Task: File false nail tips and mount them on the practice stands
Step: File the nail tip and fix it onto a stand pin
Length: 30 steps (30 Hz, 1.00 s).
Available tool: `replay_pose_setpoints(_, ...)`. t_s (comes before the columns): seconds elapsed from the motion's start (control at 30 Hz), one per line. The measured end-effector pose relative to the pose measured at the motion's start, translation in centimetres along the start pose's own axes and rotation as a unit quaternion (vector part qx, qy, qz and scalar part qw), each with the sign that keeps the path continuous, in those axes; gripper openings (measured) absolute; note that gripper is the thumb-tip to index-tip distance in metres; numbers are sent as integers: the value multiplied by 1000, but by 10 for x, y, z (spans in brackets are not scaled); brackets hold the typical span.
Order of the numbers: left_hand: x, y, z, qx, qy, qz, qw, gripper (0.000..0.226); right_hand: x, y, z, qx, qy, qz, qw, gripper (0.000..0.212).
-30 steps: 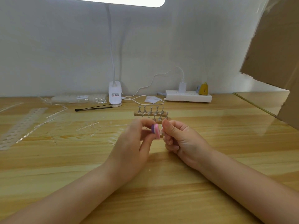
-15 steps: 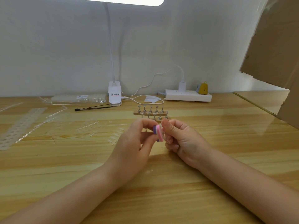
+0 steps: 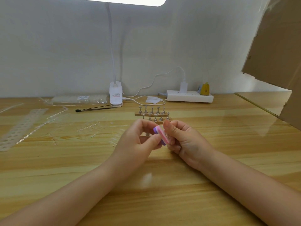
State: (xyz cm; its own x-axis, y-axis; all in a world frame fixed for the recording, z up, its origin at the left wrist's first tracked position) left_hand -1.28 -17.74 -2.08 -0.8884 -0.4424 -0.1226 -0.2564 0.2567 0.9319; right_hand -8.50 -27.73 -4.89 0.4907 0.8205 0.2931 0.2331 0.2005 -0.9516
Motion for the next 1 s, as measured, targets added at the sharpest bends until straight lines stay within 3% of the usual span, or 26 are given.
replay_pose_setpoints(0.1, 0, -16, -2, -82, 6, 122, 989, 22, 0, -1, 0, 4, 5, -6, 1000, 25)
replay_pose_setpoints(0.2, -1, -21, -2, -112, 19, 205, 972, 41, 0, -1, 0, 1, 7, -10, 1000, 24)
replay_pose_setpoints(0.33, 9, -21, 0, -118, -13, 211, 970, 37, 0, 0, 0, 7, 2, -10, 1000, 25)
replay_pose_setpoints(0.5, -8, -17, -4, -91, 43, 234, 967, 39, 0, 0, -1, 11, 6, -11, 1000, 24)
replay_pose_setpoints(0.63, -3, -18, -5, -90, 23, 212, 973, 38, 0, 0, 0, 12, 8, -7, 1000, 27)
replay_pose_setpoints(0.77, -24, -14, -10, -72, 72, 304, 947, 37, -2, 0, 0, 23, 21, -3, 1000, 30)
replay_pose_setpoints(0.8, -33, -12, -12, -64, 90, 292, 950, 36, -3, 0, 0, 25, 25, 0, 999, 29)
replay_pose_setpoints(0.87, -45, -7, -13, -55, 112, 153, 980, 28, -3, 0, 0, 27, 30, 2, 999, 28)
replay_pose_setpoints(0.93, -42, -2, -11, -42, 90, -34, 994, 14, -3, 0, 0, 27, 32, 3, 999, 28)
replay_pose_setpoints(1.0, -29, -2, -8, -18, 36, -188, 981, 10, -3, 0, 0, 29, 33, 2, 999, 30)
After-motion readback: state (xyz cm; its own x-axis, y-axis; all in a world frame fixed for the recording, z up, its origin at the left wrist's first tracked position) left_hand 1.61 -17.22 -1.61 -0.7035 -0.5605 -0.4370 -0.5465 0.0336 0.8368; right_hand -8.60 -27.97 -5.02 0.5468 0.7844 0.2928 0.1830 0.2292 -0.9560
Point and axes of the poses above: each hand's wrist, its own z-axis away from the middle knuckle, its own x-axis out of the palm, y = z × x, the point moved 9 cm from there along -z, towards the middle knuckle, and after that the axes turned 2 degrees about -y, right-handed, at the moved point
